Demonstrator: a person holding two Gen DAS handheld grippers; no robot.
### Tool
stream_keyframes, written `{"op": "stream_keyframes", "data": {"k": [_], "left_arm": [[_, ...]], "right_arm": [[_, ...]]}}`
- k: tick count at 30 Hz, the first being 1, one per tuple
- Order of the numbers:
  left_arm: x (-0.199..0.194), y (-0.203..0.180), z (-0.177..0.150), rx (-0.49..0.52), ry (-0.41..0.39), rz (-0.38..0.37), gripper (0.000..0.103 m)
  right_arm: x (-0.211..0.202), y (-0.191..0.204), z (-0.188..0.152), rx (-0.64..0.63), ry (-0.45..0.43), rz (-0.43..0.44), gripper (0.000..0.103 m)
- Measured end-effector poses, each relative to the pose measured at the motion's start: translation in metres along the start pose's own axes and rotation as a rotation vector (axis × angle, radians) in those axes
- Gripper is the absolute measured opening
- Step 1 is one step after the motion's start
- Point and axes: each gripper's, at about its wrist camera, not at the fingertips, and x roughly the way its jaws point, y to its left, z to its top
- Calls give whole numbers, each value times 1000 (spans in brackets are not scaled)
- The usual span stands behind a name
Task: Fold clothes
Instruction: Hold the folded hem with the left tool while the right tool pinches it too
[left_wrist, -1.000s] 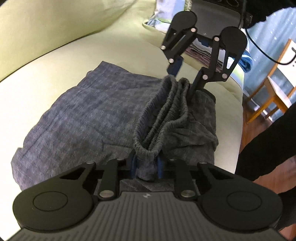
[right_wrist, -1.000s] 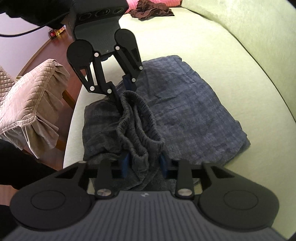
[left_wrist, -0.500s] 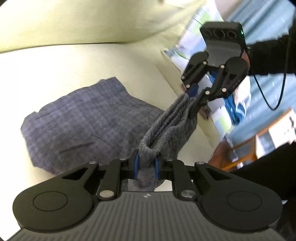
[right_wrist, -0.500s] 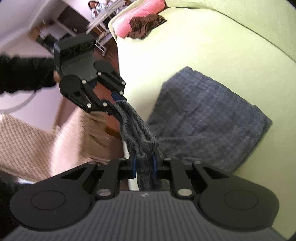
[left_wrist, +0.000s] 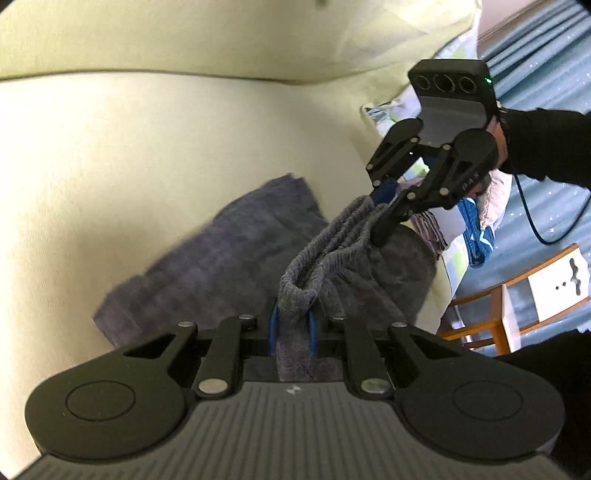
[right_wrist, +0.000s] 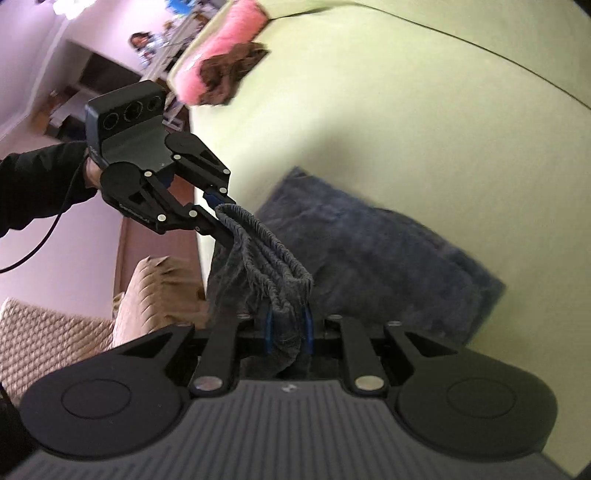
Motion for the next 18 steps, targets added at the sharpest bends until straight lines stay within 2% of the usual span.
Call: {"op": "stream_keyframes", "data": {"k": [5,10,18], "left_arm": [[-3,12,11,-9,1,-36,17],[-5,18,12,-42,-12,-41,17],[26,28,13,-28,9,37,17]], "right_arm": [[2,-14,7,43,-19,2,14],[2,-18,15,45,-34,-16,14],[17,-39,21,83,-6,-48,17]]}}
